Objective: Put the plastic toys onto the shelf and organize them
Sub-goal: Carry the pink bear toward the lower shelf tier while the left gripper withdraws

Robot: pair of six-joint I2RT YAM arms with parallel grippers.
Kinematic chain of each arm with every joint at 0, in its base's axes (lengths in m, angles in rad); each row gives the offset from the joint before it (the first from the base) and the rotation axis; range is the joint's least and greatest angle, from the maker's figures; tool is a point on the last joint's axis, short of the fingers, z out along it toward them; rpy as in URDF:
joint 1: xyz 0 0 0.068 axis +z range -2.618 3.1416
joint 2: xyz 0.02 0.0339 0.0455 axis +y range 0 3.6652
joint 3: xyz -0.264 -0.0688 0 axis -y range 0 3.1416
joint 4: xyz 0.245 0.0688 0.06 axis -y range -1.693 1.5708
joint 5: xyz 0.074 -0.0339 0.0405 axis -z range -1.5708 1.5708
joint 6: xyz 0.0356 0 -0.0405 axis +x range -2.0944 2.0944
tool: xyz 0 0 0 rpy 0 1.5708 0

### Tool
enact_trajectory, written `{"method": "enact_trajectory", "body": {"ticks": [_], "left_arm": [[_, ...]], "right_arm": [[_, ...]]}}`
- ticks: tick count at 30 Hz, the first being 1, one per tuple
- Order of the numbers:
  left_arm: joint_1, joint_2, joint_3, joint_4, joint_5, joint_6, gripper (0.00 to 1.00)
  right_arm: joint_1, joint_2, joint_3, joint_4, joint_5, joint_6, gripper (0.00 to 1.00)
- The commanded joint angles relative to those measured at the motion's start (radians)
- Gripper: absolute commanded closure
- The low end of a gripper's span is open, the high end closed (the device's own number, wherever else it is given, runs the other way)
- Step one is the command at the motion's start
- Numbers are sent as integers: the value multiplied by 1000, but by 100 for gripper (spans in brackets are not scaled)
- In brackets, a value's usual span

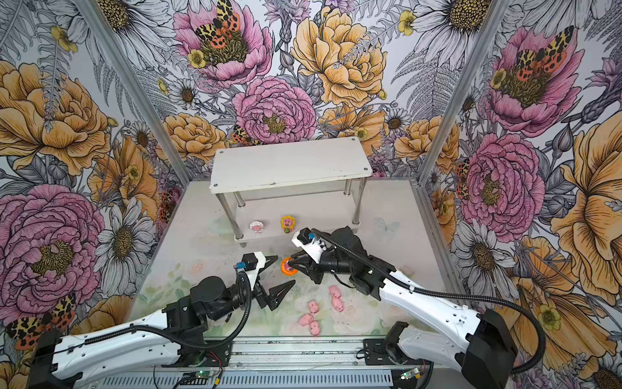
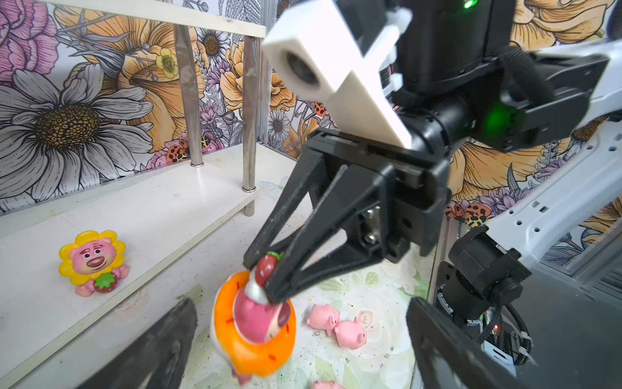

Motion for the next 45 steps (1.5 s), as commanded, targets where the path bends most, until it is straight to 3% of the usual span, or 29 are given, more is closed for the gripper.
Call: {"method": "enact_trajectory", "body": {"ticks": [1, 9, 14, 30, 45], "left_arm": [[17, -82, -37, -58, -69, -36, 1], [65, -283, -72, -170, -29, -40, 1], [94, -340, -59, -243, -26, -32, 1], [162, -238, -80, -171, 73, -39, 1], [253, -200, -96, -116, 159, -65, 2]], "right_arm": [[-62, 21, -9, 82, 75, -84, 100], [-172, 165, 75, 48, 191, -265, 100], [-288, 288, 161, 28, 135, -278, 100], [-443, 611, 447, -107, -39, -293, 100], [-483, 684, 505, -204, -96, -337, 100]]}}
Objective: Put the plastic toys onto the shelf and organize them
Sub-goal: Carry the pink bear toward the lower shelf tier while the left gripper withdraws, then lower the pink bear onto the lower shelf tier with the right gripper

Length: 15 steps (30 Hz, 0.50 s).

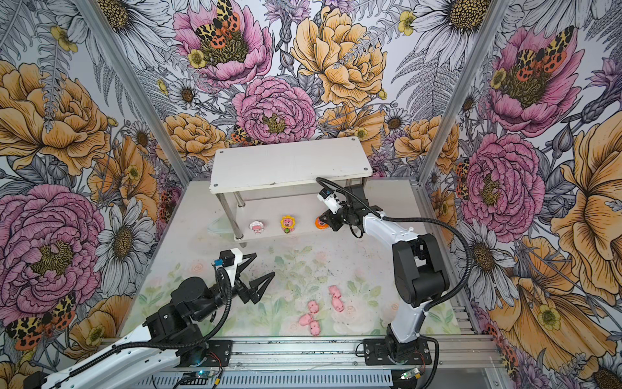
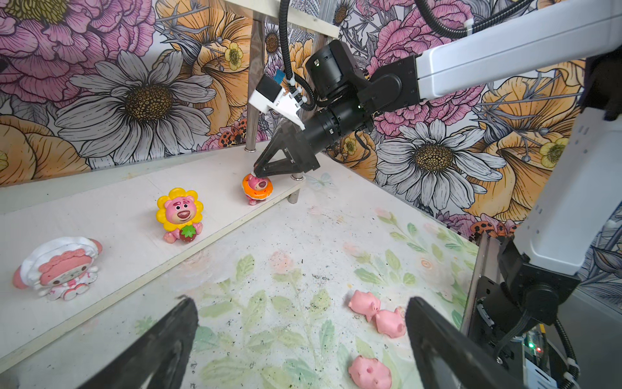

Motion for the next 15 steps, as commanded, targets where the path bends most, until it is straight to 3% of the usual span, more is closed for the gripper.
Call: {"method": "enact_trajectory", "body": {"ticks": [1, 10, 15], "left_arm": [[20, 19, -12, 42, 51, -23, 2], [39, 61, -6, 61, 73, -31, 1], [51, 54, -9, 65, 71, -35, 1]], "right_arm": [[-15, 24, 35, -11, -34, -20, 100], [-18, 54, 42, -12, -45, -25, 100], [-18, 60, 46, -13, -49, -24, 89]]}}
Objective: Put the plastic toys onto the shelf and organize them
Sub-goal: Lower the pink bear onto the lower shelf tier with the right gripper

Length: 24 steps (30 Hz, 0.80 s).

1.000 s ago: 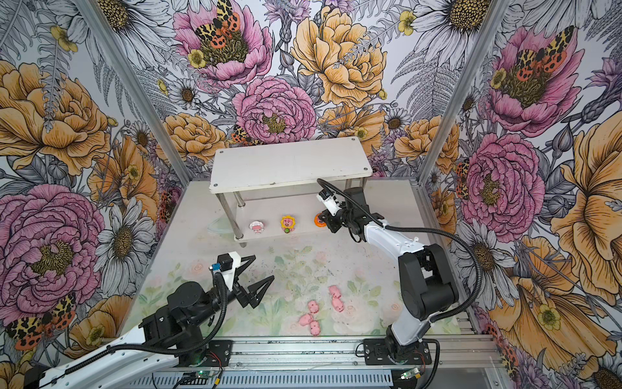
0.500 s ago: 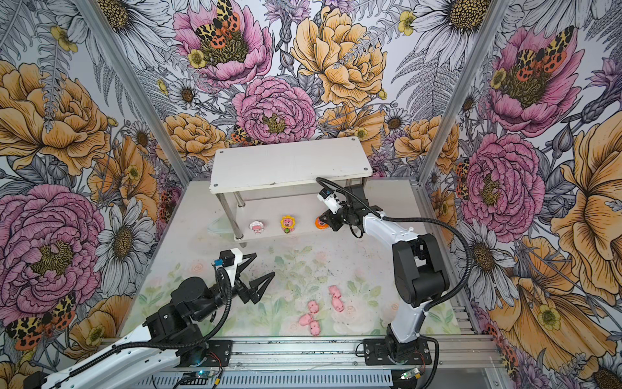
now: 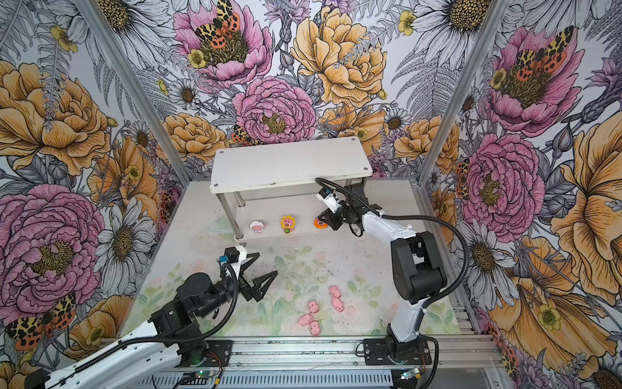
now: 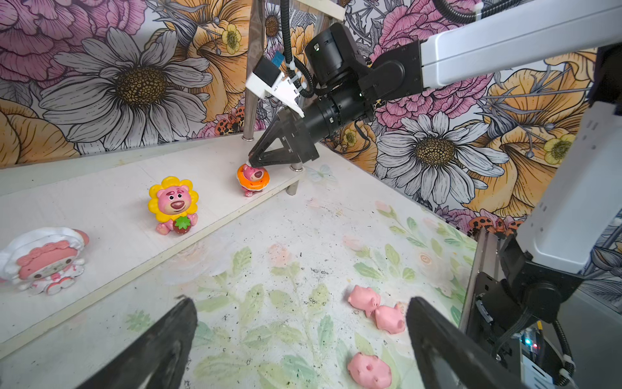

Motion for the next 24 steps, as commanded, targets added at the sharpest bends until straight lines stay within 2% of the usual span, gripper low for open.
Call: {"method": "enact_trajectory", "body": {"ticks": [1, 6, 24], "left_arm": [[12, -8, -9, 30, 24, -14, 1], [18, -5, -12, 34, 27, -17, 1], [35, 47, -2, 70, 60, -25, 1]], "right_arm": [[-11, 31, 21, -16, -8, -5, 85], [-12, 30, 19, -16, -9, -7, 72], [-13, -1, 44, -14, 4, 39, 52]]}}
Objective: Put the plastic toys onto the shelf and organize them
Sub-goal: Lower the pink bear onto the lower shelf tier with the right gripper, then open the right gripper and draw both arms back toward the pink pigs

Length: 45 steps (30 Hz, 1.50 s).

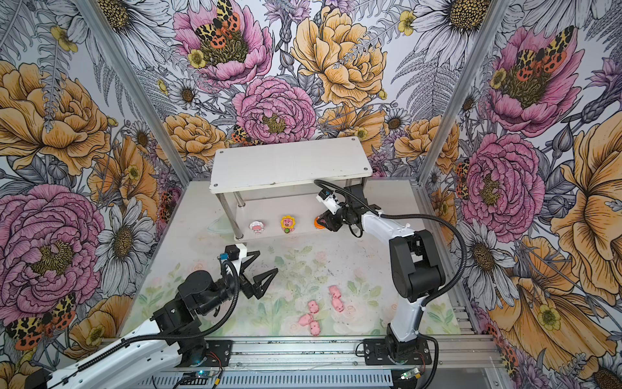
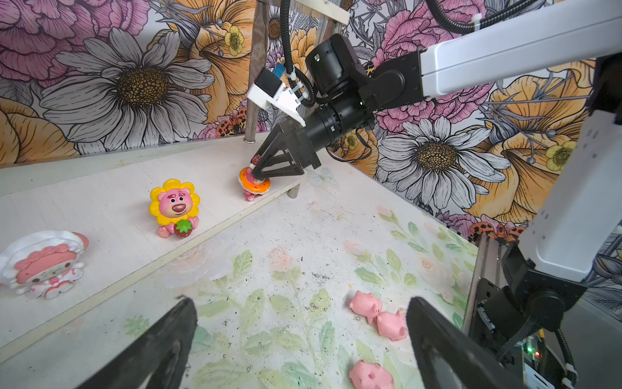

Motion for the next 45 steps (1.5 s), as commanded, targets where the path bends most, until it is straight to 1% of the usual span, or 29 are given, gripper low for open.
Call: {"method": "enact_trajectory", "body": {"ticks": [1, 4, 6, 8, 15, 19, 21, 23, 27, 32, 34, 37, 39, 41, 42, 43, 44, 45], "left_arm": [[11, 9, -1, 38, 31, -15, 1], [12, 18, 5, 37, 15, -30, 1], [15, 22, 7, 36, 0, -43, 1], [16, 22, 7, 36, -18, -59, 1], [16, -7, 8, 27, -24, -78, 1], [17, -42, 1, 14, -29, -85, 3], [17, -58, 0, -2, -64, -97, 5], [17, -69, -1, -30, -114, -107, 10], [18, -70, 5, -93, -200, -168, 16], [23, -48, 28, -223, -295, -297, 21], [29, -35, 35, -262, -301, -354, 22], [29, -16, 34, -281, -269, -421, 22], [29, -2, 29, -281, -238, -460, 22], [20, 18, 26, -283, -218, -497, 23], [11, 31, 25, -282, -217, -512, 24], [-9, 44, 25, -282, -217, -524, 26], [-40, 59, 27, -282, -231, -534, 28], [-88, 73, 30, -282, -272, -544, 31]], "right_arm": [[-12, -25, 44, 1, 0, 35, 52], [-13, -43, 47, 2, -23, 52, 49], [-13, -56, 45, 3, -40, 66, 1], [-12, -70, 38, 10, -49, 83, 0], [-12, -154, -37, 86, -47, 156, 0], [-2, -215, -101, 126, -24, 241, 0], [15, -251, -141, 148, -8, 298, 0], [51, -297, -185, 149, 42, 343, 0], [147, -411, -271, 117, 199, 441, 0], [226, -569, -408, 119, 279, 563, 0], [256, -639, -481, 136, 360, 632, 0], [278, -725, -570, 116, 418, 720, 0], [289, -781, -614, 72, 450, 758, 0], [307, -822, -639, 14, 473, 763, 0], [326, -839, -642, -21, 490, 754, 0], [355, -857, -647, -58, 534, 747, 0], [389, -877, -653, -96, 581, 739, 0], [418, -889, -658, -128, 631, 742, 0]]}}
